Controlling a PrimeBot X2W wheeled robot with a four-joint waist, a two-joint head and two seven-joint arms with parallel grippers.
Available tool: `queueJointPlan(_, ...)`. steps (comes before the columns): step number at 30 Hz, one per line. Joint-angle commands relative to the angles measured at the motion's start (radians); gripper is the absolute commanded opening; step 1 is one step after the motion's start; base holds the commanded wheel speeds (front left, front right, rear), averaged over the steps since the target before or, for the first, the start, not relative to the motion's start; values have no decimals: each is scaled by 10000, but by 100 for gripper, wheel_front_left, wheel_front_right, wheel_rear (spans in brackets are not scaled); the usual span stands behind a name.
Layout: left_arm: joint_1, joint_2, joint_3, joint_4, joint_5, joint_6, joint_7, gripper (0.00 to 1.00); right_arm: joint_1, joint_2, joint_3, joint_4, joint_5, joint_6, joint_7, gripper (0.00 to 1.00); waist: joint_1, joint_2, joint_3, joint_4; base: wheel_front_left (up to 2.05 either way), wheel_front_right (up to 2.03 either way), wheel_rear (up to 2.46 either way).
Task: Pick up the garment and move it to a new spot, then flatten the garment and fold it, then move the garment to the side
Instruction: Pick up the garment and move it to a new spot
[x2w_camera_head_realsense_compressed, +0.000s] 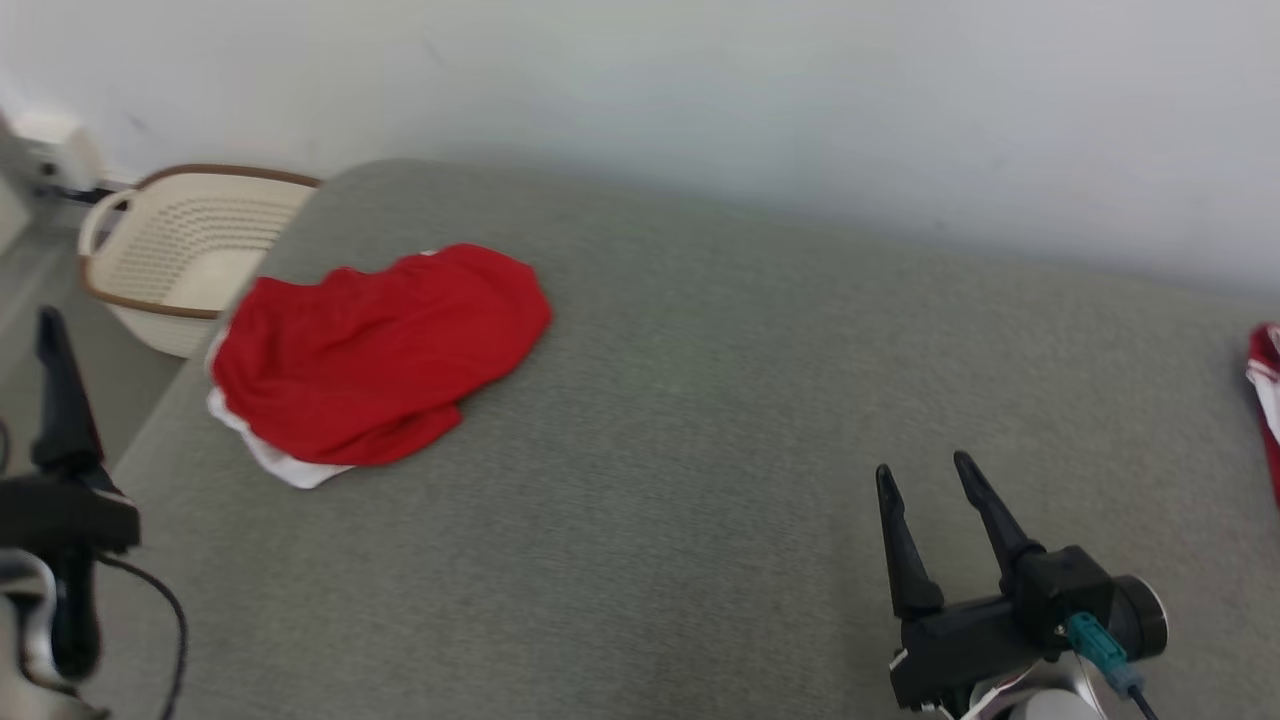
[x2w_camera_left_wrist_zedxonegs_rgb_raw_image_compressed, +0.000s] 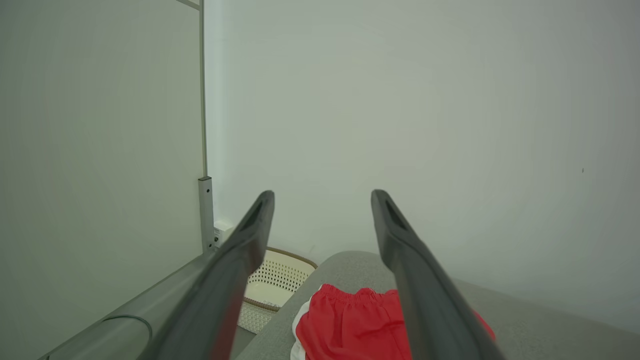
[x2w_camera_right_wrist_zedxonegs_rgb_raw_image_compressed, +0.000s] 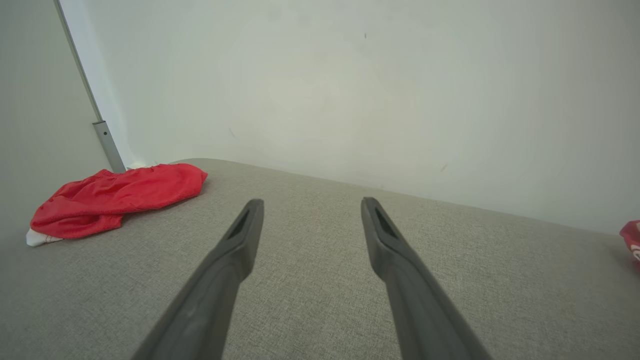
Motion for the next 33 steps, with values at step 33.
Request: queueJointPlan(33,-4796,2738,-726,8063,-1055,-1460,5016,100,-1259,-10,303,-523,257,-8,-272,100,-2,-1,3237,-4204,0,0,0)
